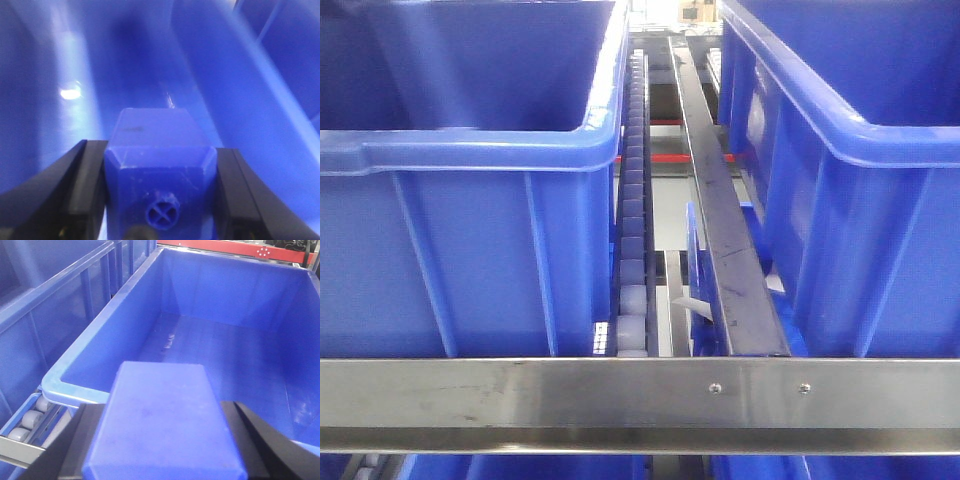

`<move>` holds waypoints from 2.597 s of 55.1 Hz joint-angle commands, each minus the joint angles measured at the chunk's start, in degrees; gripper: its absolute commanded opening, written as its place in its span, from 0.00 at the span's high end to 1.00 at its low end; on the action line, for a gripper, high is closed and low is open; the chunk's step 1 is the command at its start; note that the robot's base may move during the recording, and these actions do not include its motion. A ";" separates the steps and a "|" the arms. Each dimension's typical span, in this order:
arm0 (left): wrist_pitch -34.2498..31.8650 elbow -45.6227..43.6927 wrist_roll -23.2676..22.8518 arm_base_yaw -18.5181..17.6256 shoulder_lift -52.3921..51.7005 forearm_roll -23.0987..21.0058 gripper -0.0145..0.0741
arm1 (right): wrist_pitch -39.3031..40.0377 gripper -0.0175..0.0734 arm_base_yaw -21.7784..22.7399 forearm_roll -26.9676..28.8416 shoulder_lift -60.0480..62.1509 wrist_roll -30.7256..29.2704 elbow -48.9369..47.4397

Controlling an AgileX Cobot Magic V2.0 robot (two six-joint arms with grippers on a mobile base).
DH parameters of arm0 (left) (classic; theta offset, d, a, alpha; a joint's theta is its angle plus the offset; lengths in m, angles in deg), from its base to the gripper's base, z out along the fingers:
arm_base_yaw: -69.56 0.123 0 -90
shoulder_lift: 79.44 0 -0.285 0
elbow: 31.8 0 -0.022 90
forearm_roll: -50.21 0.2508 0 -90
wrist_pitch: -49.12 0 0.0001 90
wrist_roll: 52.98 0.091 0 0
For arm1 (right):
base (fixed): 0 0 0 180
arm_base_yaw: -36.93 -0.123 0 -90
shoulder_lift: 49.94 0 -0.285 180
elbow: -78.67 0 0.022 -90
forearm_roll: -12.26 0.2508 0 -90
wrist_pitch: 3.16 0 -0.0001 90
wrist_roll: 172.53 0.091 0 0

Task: Pick and sort blue part to right shelf
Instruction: 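Lower the left gripper into a bin and open it to drop the bottle, then lower the right gripper's bottle down into the neighbouring blue bin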

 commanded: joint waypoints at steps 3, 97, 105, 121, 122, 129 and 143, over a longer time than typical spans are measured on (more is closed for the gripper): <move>-3.21 -6.78 -0.88 3.52 7.12 0.16 0.50 | 5.29 0.60 0.14 -0.08 -0.73 -0.43 -1.70; -6.30 3.26 0.78 6.51 -1.27 -0.56 0.39 | 5.16 0.60 0.14 -0.08 -0.73 -0.43 -1.70; -10.14 10.94 0.78 6.51 -12.88 1.94 0.50 | 5.04 0.60 0.14 -0.08 -0.73 -0.43 -1.70; -10.86 22.48 0.78 6.51 -32.31 4.21 0.70 | 4.65 0.60 0.14 -0.08 -0.73 -0.37 -1.77; -10.86 23.11 0.78 6.51 -33.10 4.21 0.70 | 4.65 0.60 0.14 -0.08 -0.79 -0.20 -1.89; -10.86 26.02 0.78 6.51 -39.91 4.33 0.70 | 2.15 0.60 0.14 -0.02 -4.03 4.53 -4.89; -10.52 26.88 0.87 6.51 -44.71 6.37 0.70 | -7.11 0.60 0.14 -4.49 -24.71 14.87 -20.66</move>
